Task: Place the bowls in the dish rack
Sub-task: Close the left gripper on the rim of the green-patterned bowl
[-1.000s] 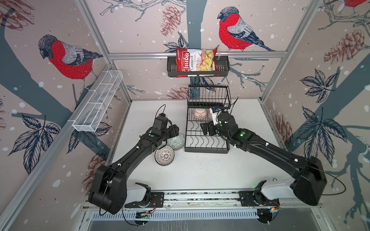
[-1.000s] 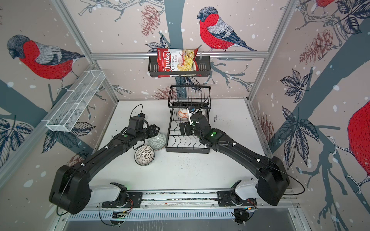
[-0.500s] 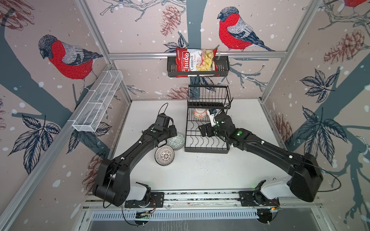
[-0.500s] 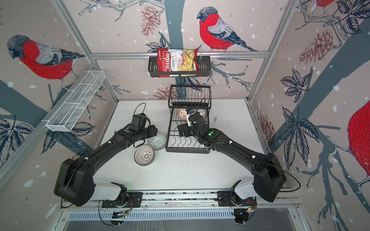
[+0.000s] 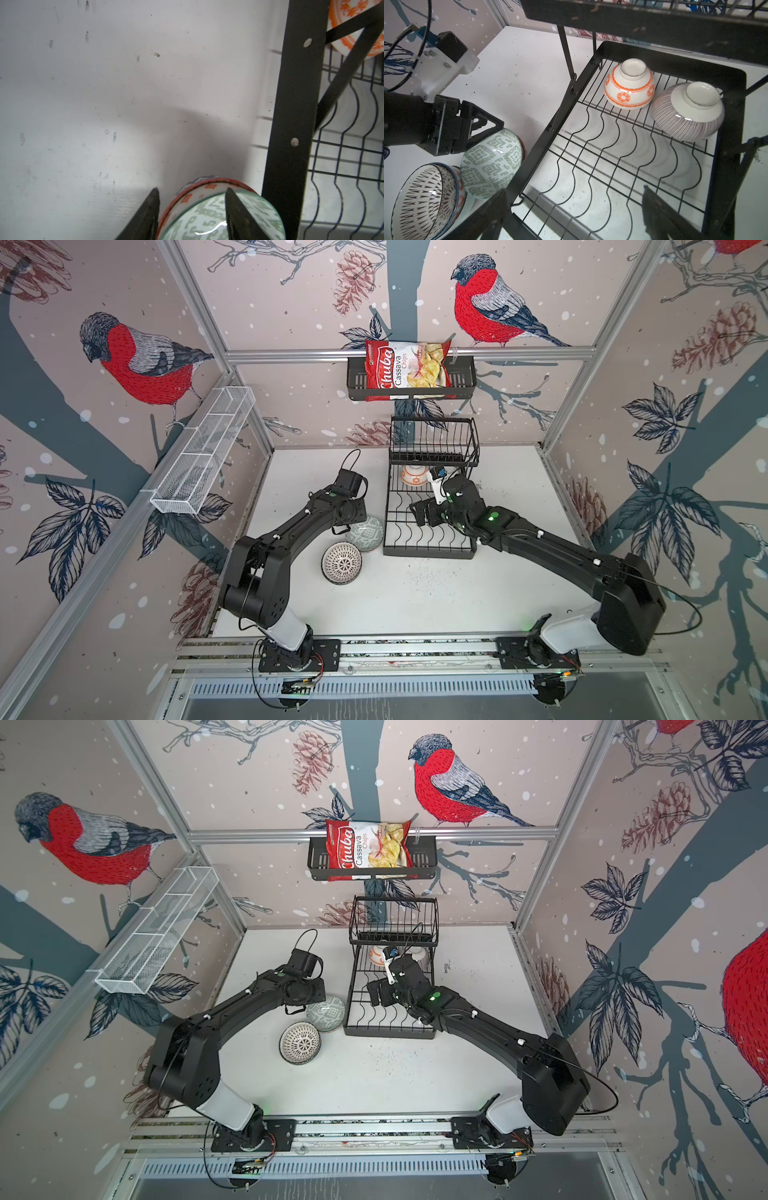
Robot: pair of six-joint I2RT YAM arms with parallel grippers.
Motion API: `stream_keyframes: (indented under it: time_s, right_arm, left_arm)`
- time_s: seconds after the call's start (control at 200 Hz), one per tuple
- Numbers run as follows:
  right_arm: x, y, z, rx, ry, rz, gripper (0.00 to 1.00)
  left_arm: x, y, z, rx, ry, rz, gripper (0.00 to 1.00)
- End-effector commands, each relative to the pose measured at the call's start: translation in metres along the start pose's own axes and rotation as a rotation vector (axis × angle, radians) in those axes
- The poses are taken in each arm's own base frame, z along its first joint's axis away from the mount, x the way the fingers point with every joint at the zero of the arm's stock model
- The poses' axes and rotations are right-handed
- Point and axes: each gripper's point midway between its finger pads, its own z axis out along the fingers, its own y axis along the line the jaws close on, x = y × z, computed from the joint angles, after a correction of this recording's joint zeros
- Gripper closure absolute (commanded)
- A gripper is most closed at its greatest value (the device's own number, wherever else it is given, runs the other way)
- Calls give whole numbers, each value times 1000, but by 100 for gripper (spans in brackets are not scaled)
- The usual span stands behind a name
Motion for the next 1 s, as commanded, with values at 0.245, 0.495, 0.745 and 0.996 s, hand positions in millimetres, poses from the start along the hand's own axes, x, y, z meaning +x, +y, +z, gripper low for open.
stream_keyframes:
  time_s: [0.245,0.495,0.745,0.996]
  right_arm:
    - [0,4,7,-29,-3,-2,0]
    - [5,4,10,-31,10,0,0]
    - [8,5,15,-35,21,1,0]
    - [10,6,17,-41,29,-1,0]
  left_arm:
    - [10,14,5,-70,51,92,54]
    - [7,25,4,-137,46,103,54]
    - [6,26,3,-148,45,112,51]
    - [14,29,6,-156,82,126,51]
